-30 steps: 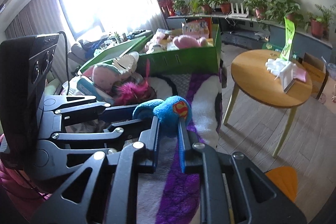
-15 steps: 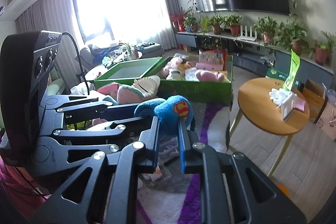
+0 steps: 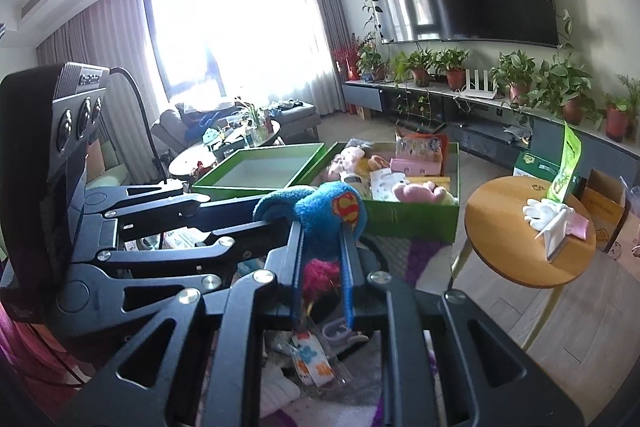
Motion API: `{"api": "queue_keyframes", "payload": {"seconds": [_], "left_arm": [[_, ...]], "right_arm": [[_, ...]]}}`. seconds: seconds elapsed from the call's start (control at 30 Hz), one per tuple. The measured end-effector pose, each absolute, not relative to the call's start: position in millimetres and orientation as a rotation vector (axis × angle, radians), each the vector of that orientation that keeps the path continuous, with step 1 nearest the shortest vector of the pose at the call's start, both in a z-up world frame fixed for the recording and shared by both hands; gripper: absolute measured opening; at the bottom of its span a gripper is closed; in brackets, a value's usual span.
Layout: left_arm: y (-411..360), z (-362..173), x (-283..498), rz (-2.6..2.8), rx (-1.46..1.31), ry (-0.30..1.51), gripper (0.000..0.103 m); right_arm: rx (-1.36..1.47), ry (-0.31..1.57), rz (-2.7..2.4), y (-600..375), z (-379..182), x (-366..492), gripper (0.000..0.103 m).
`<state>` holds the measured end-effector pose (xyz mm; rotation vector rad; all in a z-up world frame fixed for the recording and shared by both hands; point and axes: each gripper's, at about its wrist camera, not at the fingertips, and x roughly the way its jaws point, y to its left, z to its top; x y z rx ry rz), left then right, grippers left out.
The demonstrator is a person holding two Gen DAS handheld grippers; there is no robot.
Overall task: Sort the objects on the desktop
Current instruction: 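Lift the blue plush toy with both grippers toward the green box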
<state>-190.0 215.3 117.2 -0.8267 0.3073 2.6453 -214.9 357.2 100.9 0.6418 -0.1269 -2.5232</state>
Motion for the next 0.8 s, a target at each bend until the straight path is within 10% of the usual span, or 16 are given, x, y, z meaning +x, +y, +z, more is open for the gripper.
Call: {"api": "queue_keyframes", "payload": {"seconds": [0.8], "left_arm": [[202, 132, -220, 2.663, -0.797, 0.325, 0.021]], "right_arm": [[0.652, -0.156, -2.524, 338, 117, -250, 0.017]]}}
